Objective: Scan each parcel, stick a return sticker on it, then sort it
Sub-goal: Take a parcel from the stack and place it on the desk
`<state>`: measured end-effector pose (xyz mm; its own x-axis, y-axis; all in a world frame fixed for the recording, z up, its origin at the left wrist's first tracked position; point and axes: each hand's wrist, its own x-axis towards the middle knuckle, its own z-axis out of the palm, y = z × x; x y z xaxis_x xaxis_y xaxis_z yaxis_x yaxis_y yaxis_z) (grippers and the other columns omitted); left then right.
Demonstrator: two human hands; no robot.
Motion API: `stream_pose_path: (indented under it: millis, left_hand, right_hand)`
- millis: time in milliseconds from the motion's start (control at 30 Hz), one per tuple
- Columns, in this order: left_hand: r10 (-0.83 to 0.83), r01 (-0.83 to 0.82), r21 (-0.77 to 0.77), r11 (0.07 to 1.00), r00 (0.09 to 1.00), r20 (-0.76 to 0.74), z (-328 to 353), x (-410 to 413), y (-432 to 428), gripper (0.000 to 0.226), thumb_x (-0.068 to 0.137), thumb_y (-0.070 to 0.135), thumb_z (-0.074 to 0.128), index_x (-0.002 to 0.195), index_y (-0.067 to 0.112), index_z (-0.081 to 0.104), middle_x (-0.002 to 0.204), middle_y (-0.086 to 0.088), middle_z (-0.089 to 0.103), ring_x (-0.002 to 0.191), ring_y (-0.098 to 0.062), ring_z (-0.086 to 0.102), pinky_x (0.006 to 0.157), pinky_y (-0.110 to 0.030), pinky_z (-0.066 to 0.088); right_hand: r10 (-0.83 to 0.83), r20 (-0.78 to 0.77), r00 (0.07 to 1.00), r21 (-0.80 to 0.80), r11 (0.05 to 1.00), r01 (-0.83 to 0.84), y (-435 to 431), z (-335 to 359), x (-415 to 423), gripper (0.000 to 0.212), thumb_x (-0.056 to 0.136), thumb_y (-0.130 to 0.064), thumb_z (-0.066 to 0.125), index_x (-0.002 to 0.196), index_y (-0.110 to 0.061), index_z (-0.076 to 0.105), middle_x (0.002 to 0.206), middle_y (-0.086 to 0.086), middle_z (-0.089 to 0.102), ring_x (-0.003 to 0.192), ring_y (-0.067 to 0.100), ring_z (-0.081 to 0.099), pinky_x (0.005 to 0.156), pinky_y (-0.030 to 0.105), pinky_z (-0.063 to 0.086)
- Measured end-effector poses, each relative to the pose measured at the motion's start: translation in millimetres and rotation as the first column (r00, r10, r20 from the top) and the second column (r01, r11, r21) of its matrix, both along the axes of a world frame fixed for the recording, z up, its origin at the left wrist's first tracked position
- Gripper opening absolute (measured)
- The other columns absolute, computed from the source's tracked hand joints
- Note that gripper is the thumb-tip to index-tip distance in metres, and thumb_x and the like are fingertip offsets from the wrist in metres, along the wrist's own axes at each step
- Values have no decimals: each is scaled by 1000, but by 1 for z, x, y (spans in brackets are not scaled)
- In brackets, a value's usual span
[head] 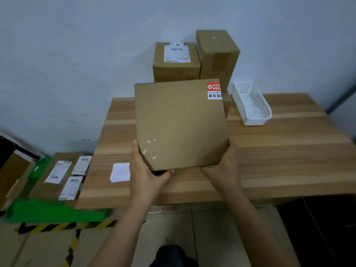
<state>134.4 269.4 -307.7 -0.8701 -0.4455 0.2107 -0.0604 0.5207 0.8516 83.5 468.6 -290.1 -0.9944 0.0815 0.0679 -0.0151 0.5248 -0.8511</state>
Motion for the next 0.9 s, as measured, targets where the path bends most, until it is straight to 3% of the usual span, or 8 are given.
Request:
stream_pose_path:
  millis: [167, 367, 667, 800, 900]
  left_hand:
    - [-120, 120, -1, 993, 992, 32, -8, -26, 35, 132, 50, 40, 93, 152, 17, 12, 148, -7, 36, 137, -22, 35, 109, -49, 36]
    - [-234, 234, 17, 972, 967, 100, -21, -52, 76, 131, 52, 43, 92, 152, 14, 12, 149, -8, 34, 138, -23, 31, 113, -47, 32]
    - [-157, 156, 23, 987, 954, 257, -61, -68, 141, 114, 44, 44, 91, 140, 20, 32, 126, 2, 50, 121, -15, 47, 102, -40, 44]
    - [-128, 118, 50, 992, 928, 349, -83, -65, 161, 125, 43, 51, 86, 146, 14, 26, 134, -3, 45, 127, -20, 42, 105, -45, 41]
    - [-104, 88, 60, 994, 921, 374, -92, -64, 171, 123, 42, 51, 86, 144, 17, 27, 131, 1, 47, 125, -18, 45, 102, -46, 44]
  right_hand:
    - [-120, 23, 992, 13, 993, 120, 42, -4, -2, 114, 57, -10, 82, 150, -11, 16, 140, 6, 39, 128, 26, 39, 106, 43, 39]
    - [-199, 81, 977, 11, 980, 199, 87, -16, -13, 97, 57, -11, 82, 138, -3, 28, 127, 9, 41, 121, 26, 42, 99, 43, 43]
    - [-116, 276, 954, 63, 993, 102, 151, -64, -45, 121, 51, -24, 81, 149, -9, 13, 141, 13, 38, 129, 30, 39, 104, 45, 40]
    - [-76, 312, 947, 87, 995, 51, 172, -86, -54, 115, 57, -13, 83, 149, -5, 15, 140, 15, 38, 128, 32, 38, 104, 39, 39]
    - [-50, 353, 934, 95, 995, 18, 181, -98, -59, 116, 55, -17, 83, 148, -5, 16, 140, 16, 40, 128, 34, 39, 104, 42, 39]
